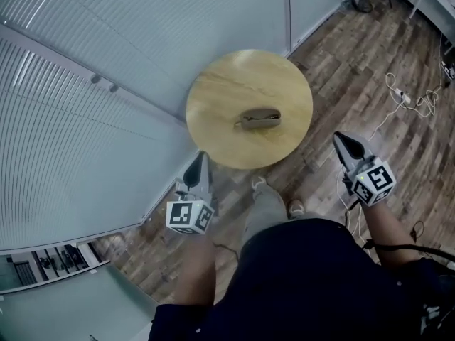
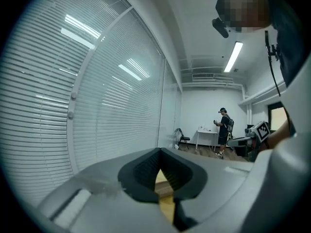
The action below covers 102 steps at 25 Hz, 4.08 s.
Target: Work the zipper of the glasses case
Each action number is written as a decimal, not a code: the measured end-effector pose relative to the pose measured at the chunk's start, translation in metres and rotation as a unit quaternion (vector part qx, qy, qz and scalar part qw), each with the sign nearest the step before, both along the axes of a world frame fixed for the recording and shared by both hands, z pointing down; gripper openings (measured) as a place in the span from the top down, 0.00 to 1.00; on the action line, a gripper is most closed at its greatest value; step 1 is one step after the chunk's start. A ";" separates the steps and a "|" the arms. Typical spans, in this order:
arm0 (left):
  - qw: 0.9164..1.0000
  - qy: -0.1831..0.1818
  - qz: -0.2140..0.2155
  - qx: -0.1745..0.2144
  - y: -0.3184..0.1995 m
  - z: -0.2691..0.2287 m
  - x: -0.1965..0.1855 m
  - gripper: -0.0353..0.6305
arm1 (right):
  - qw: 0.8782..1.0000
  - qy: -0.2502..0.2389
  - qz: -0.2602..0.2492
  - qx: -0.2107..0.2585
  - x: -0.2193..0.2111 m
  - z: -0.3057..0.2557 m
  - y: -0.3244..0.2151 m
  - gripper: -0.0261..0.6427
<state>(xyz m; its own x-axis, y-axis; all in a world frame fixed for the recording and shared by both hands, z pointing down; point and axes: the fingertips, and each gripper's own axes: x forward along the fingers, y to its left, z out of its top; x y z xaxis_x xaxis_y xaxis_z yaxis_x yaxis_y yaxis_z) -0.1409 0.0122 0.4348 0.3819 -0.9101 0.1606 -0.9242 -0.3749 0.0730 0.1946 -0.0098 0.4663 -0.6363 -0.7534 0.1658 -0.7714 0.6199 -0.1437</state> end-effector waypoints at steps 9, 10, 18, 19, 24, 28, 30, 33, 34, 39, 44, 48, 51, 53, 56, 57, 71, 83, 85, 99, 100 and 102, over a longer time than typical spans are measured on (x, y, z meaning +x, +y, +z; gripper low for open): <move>0.997 -0.027 0.075 -0.013 -0.104 0.036 -0.017 0.94 | 0.998 0.034 0.058 -0.009 -0.041 0.019 -0.071 0.95; 0.996 -0.033 0.085 -0.015 -0.115 0.038 -0.017 0.94 | 0.997 0.036 0.062 -0.013 -0.047 0.019 -0.077 0.95; 0.993 0.001 0.113 -0.031 -0.173 0.054 -0.025 0.94 | 0.998 0.044 0.037 -0.036 -0.088 0.029 -0.119 0.95; 0.993 0.003 0.111 -0.035 -0.175 0.055 -0.025 0.94 | 0.998 0.039 0.022 -0.035 -0.094 0.028 -0.122 0.95; 0.994 0.006 0.099 -0.047 -0.188 0.074 -0.021 0.94 | 0.992 0.090 -0.082 -0.021 -0.120 0.061 -0.135 0.95; 0.994 0.016 0.079 -0.075 -0.196 0.093 -0.020 0.94 | 0.979 0.141 -0.135 -0.051 -0.134 0.096 -0.149 0.86; 0.994 0.015 0.074 -0.080 -0.197 0.095 -0.020 0.94 | 0.973 0.147 -0.165 -0.061 -0.145 0.108 -0.153 0.69; 0.995 0.011 0.064 -0.081 -0.202 0.097 -0.022 0.94 | 0.961 0.169 -0.207 -0.069 -0.158 0.131 -0.153 0.50; 0.995 0.008 0.061 -0.082 -0.203 0.095 -0.021 0.94 | 0.956 0.177 -0.223 -0.071 -0.161 0.137 -0.151 0.47; 0.995 -0.002 0.041 -0.094 -0.213 0.087 -0.021 0.94 | 0.939 0.192 -0.275 -0.076 -0.175 0.154 -0.153 0.37; 0.994 0.008 0.025 -0.105 -0.229 0.092 -0.021 0.94 | 0.926 0.216 -0.298 -0.089 -0.182 0.193 -0.164 0.28; 0.994 -0.003 0.030 -0.110 -0.235 0.094 -0.017 0.94 | 0.916 0.228 -0.315 -0.095 -0.187 0.218 -0.164 0.26; 0.993 -0.006 0.030 -0.117 -0.237 0.100 -0.017 0.94 | 0.902 0.255 -0.336 -0.097 -0.189 0.237 -0.162 0.25; 0.992 -0.008 0.027 -0.122 -0.237 0.104 -0.020 0.94 | 0.894 0.266 -0.346 -0.098 -0.192 0.247 -0.161 0.25; 0.993 -0.014 0.018 -0.120 -0.236 0.104 -0.025 0.94 | 0.890 0.272 -0.354 -0.094 -0.196 0.254 -0.165 0.25; 0.993 -0.015 0.015 -0.119 -0.237 0.103 -0.026 0.94 | 0.889 0.273 -0.357 -0.091 -0.198 0.256 -0.166 0.25; 0.992 -0.014 -0.008 -0.126 -0.240 0.103 -0.038 0.94 | 0.856 0.297 -0.408 -0.108 -0.217 0.286 -0.164 0.25; 0.992 -0.008 -0.013 -0.128 -0.238 0.103 -0.046 0.94 | 0.838 0.318 -0.416 -0.156 -0.219 0.294 -0.174 0.49; 0.992 -0.009 -0.013 -0.129 -0.235 0.106 -0.047 0.94 | 0.820 0.345 -0.429 -0.158 -0.223 0.309 -0.167 0.46; 0.990 0.010 0.021 -0.136 -0.225 0.114 -0.063 0.94 | 0.882 0.244 -0.359 -0.182 -0.223 0.273 -0.175 0.52; 0.990 0.012 0.032 -0.133 -0.226 0.114 -0.059 0.94 | 0.887 0.241 -0.349 -0.185 -0.220 0.268 -0.178 0.52; 0.990 0.010 0.049 -0.131 -0.226 0.116 -0.052 0.94 | 0.895 0.236 -0.331 -0.183 -0.213 0.255 -0.183 0.52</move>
<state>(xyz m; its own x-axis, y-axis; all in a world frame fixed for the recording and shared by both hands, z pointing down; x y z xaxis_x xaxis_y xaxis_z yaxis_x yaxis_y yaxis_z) -0.1924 -0.2136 0.5504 0.4715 -0.7970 0.3775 -0.8818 -0.4287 0.1966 -0.0189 -0.1930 0.7216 -0.7167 -0.0777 0.6931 -0.2811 0.9417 -0.1851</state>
